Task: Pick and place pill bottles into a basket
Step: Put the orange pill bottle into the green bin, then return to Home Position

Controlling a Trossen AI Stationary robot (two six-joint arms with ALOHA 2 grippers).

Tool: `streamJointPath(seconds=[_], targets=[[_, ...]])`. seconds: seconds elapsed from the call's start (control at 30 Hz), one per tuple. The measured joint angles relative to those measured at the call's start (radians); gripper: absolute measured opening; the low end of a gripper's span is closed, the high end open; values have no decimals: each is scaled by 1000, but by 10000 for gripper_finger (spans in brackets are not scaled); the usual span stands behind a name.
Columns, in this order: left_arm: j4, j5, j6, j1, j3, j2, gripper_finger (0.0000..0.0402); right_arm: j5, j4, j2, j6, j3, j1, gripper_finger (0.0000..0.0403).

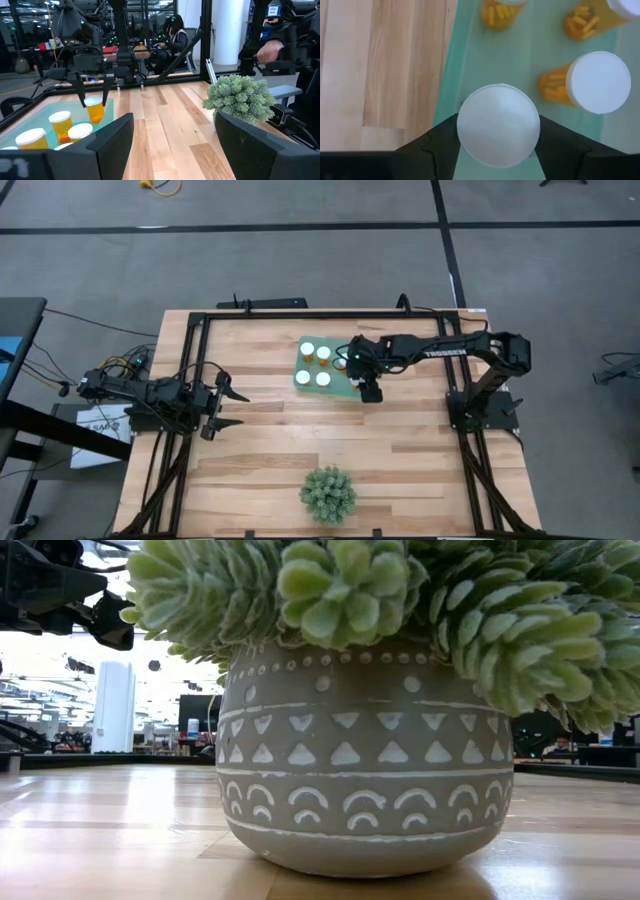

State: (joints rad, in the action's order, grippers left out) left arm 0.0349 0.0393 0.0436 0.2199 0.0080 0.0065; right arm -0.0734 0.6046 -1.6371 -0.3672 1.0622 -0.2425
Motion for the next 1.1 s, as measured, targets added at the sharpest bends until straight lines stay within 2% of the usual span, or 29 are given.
streamJointPath(seconds=[0.4,0.67,0.87,1.1], targets=[[0,0,-5,0,0,0,270,-5,31,2,41,1,-18,266],[0,0,-2,0,0,0,270,65,294,41,26,163,66,266],[0,0,-6,0,0,0,270,64,320,216,105,192,164,266],[0,0,-6,0,0,0,270,75,290,500,283,66,269,266]])
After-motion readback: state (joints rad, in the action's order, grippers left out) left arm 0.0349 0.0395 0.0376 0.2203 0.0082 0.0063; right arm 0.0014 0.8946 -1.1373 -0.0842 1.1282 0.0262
